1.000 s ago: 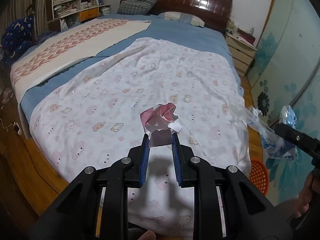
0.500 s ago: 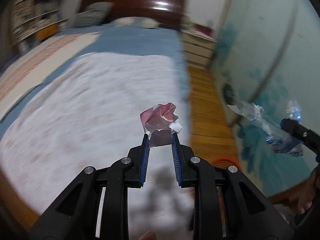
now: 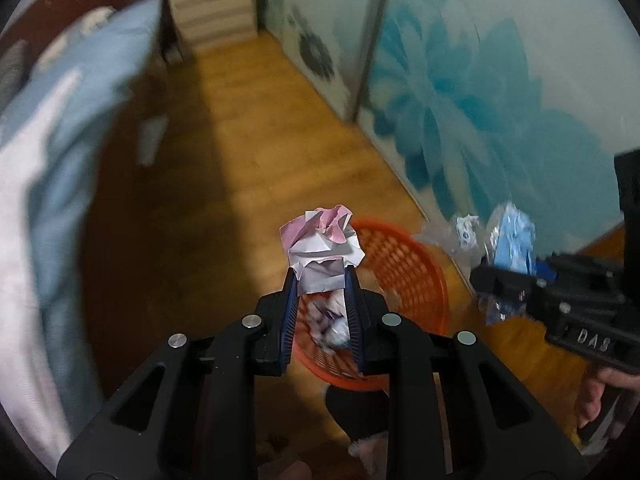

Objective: Collect trash
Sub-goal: 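Carry the blue bag and pink paper to the red basket and open both tools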

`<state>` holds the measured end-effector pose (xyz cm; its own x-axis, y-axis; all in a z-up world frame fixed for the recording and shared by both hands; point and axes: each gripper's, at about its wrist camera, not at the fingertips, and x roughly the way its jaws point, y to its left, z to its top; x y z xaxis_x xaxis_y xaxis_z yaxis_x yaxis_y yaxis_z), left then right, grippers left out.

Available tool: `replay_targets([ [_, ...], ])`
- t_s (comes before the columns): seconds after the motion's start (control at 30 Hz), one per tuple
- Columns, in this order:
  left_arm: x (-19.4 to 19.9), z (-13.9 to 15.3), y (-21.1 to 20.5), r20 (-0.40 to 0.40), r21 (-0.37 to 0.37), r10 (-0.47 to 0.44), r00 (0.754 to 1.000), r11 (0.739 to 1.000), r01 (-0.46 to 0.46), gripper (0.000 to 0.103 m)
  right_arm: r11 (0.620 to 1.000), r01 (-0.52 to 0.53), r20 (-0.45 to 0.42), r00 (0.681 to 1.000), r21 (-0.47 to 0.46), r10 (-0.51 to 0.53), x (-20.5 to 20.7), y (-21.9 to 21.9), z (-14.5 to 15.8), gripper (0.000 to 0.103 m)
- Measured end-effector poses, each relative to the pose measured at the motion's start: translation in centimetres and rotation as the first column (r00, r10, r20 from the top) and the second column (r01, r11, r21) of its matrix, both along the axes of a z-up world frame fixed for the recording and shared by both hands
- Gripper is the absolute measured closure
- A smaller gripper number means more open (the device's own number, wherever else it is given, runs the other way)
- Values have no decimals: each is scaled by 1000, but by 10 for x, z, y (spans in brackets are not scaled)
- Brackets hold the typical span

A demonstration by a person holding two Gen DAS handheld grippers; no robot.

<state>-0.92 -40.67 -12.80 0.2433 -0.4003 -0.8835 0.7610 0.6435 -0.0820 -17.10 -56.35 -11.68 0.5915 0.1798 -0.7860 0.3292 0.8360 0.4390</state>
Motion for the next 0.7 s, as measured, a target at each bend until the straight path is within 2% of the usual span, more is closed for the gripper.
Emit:
replay_targets([
  [0.17, -6, -48, -17, -63, 79, -25, 998, 996, 30, 81, 1000, 20, -74, 997, 22, -18, 3, -11, -48, 79],
  [0.3, -5, -62, -26, -81, 95, -19, 997, 995, 27, 80, 999, -7, -130, 992, 33, 11, 16, 2, -79, 79],
  [0.43, -10, -60, -26, -81, 81, -32, 996, 996, 38, 80, 999, -20, -137, 990, 39, 25, 29, 3, -90, 79],
  [0.7, -10, -58, -24, -80, 81, -31, 996, 996, 37, 80, 999, -11, -127, 992, 34, 15, 32, 2, -86, 79],
])
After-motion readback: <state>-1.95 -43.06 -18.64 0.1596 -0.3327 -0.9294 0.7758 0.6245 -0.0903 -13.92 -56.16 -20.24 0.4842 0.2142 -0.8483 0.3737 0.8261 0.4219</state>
